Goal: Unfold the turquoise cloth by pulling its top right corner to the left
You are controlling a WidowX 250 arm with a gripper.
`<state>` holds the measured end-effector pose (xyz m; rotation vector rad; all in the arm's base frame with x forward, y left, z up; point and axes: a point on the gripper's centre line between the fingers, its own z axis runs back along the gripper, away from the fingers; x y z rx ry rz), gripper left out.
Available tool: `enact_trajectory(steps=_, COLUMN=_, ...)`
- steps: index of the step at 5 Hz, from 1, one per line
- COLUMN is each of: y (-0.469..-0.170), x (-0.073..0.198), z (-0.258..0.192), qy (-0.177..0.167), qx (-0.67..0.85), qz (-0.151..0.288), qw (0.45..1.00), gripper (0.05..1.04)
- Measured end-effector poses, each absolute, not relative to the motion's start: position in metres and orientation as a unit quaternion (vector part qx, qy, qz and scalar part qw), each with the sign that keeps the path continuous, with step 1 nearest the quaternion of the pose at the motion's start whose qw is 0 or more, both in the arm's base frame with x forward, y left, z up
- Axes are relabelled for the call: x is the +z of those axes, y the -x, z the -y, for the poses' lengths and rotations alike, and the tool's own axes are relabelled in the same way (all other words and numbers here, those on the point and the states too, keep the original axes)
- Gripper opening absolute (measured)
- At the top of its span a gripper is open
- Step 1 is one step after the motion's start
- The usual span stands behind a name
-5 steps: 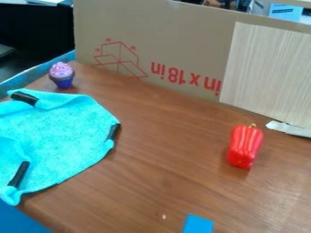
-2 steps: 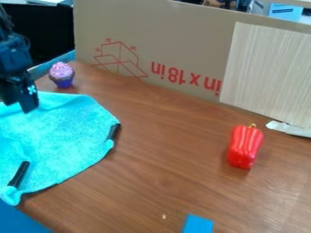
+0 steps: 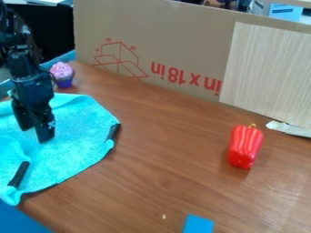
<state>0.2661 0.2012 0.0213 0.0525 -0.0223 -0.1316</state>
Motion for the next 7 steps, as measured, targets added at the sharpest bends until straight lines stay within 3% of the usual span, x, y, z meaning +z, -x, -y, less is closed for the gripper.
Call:
enact_trajectory(steps=2, y=-0.28, x=0.02, z=-0.175, qy=-0.034, qx=-0.048, qz=0.009, qw=0.998, gripper=1.001)
enact_trajectory(steps=7, y=-0.338, x=0.028, z=-0.055, qy=0.057, qx=-0.02, qz=-0.026, qw=0.998, gripper=0.999)
